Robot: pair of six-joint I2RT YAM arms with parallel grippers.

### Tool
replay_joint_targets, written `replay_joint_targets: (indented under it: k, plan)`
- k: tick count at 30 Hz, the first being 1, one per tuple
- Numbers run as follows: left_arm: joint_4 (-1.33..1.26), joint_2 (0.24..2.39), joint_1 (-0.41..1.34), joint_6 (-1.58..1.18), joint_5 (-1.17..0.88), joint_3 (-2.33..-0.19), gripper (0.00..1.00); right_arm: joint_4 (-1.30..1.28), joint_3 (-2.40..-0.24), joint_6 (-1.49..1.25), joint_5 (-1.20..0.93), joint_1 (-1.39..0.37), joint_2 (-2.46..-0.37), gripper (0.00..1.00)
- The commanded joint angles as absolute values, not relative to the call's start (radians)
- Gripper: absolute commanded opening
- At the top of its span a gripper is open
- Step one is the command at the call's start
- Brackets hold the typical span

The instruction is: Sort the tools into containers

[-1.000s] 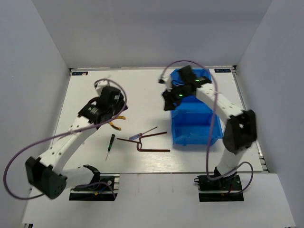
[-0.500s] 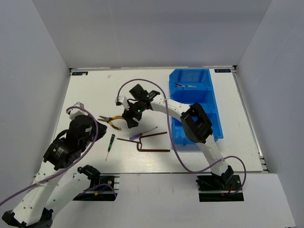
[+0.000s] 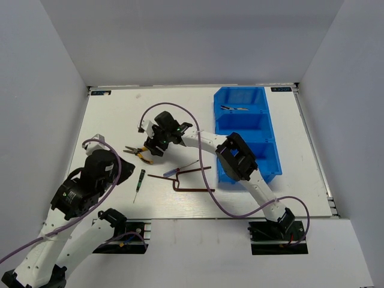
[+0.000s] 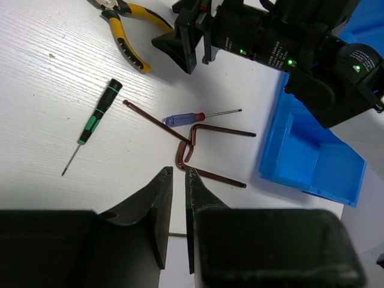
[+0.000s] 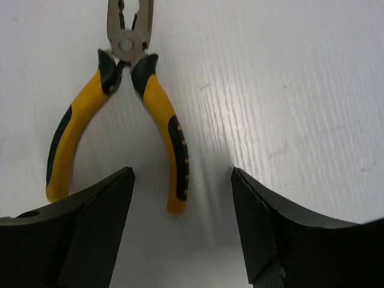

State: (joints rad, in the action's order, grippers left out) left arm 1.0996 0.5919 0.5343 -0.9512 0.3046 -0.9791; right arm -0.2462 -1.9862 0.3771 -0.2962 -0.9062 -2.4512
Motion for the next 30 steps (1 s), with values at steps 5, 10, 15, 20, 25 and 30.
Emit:
replay_joint_targets:
  k: [5,10,15,20,25,30]
  plan:
    - [1.109,0.607,0.538,-0.956,0.298,-0.985,0.26,-0.216,-2.085,0.391,-0.348,-0.923,-2.528,0.67]
    - [1.109,0.617,0.538,-0.956,0.288,-0.985,0.26,-0.248,-2.040,0.374,-0.460,-0.922,-2.516,0.15]
    - [1.109,0.626,0.538,-0.956,0.279,-0.974,0.36,-0.288,-1.997,0.399,-0.503,-0.908,-2.476,0.00]
    - [1.112,0.690,0.538,-0.956,0.247,-0.940,0.51,-0.376,-2.005,0.359,-0.404,-0.881,-2.383,0.00]
    - [1.091,0.871,0.538,-0.943,0.204,-0.881,0.54,-0.455,-2.083,0.311,-0.314,-0.792,-2.251,0.00]
    - [0.955,0.940,0.538,-0.925,0.204,-0.792,0.54,-0.538,-2.108,0.340,-0.259,-0.698,-2.122,0.00]
